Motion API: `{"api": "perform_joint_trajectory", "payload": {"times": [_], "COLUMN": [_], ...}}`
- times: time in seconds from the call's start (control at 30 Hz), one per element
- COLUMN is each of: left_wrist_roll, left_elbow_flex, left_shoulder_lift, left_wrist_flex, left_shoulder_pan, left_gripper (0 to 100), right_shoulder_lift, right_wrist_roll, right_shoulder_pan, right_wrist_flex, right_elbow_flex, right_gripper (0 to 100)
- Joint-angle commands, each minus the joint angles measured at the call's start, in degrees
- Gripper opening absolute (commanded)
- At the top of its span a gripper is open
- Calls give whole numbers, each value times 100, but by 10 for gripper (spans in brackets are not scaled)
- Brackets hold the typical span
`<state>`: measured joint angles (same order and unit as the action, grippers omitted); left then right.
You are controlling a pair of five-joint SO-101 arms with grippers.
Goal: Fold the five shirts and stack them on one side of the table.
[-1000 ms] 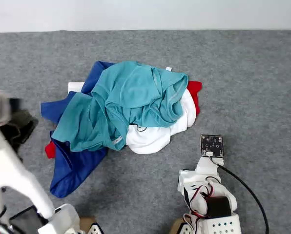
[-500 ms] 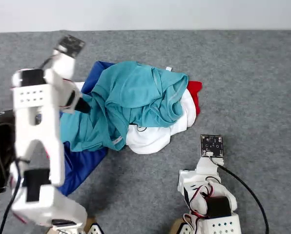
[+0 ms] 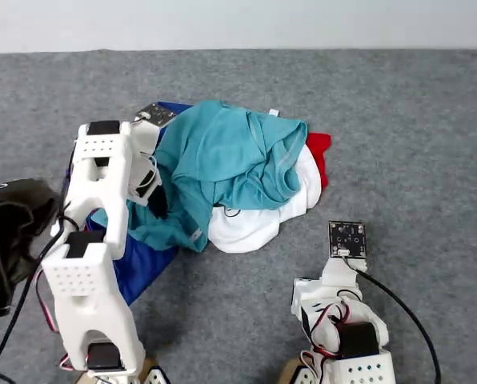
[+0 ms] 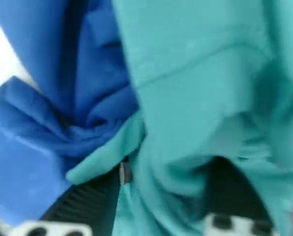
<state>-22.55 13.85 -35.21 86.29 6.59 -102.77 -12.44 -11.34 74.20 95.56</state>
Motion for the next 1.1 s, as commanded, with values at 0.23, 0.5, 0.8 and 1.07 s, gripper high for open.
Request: {"api": "perform_joint_trajectory", "payload": {"times": [0.23,0.5,0.8,1.07], "left_wrist_roll": [598,1591,2084,2075], "left_elbow_flex": [1877,3011,4013,3442], "left_shoulder_lift": [1451,2980,3420,3411], "left_wrist_flex": [1029,1011,993,536], "left_shoulder_pan": [457,1354,3086,4114], "left_gripper": [4,4,4,6], "right_shoulder_lift": [-57,-57,-57,-57], "right_wrist_roll": [26,26,26,26], "right_shoulder_pan": [57,57,57,57], "right_wrist_flex": [40,40,40,40], "right_elbow_flex": [88,88,88,88], "right_gripper": [9,9,9,9]}}
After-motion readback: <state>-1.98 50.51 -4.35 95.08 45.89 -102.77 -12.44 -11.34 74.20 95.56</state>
